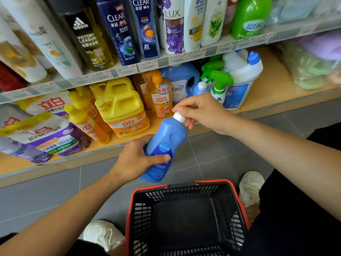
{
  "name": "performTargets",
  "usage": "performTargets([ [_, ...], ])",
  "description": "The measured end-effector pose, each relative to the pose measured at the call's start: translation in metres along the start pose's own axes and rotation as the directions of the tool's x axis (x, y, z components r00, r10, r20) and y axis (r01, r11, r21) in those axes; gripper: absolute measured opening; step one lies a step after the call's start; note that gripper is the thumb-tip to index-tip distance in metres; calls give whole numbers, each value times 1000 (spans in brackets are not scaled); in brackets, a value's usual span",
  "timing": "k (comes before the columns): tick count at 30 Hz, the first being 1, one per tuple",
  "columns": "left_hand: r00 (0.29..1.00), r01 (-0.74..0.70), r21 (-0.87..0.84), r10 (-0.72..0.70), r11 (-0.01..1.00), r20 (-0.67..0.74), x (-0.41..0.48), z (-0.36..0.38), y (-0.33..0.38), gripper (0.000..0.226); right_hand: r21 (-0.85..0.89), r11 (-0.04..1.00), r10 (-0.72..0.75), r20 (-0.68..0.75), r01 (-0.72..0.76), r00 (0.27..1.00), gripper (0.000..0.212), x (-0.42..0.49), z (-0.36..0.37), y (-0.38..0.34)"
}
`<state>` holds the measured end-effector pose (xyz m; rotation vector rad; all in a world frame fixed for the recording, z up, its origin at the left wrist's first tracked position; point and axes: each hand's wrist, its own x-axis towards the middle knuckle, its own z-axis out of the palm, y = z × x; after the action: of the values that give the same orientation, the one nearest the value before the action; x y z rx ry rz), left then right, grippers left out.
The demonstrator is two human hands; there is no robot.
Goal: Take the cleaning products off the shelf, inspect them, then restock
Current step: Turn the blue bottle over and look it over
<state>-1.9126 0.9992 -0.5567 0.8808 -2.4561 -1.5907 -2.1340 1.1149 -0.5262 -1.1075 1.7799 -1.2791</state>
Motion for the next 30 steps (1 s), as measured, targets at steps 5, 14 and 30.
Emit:
performTargets([
  [5,996,86,-224,-79,971,36,-1,2,4,53,112,993,-40,-67,48,997,21,-4,4,-2],
  [14,964,-29,462,147,886,-221,-10,3,8,68,110,994,-4,-182,24,983,8,-3,8,-3],
  [30,979,56,139,-27,989,-202,-6,-4,11,73,243,970,17,-172,26,985,20,-4,14,1],
])
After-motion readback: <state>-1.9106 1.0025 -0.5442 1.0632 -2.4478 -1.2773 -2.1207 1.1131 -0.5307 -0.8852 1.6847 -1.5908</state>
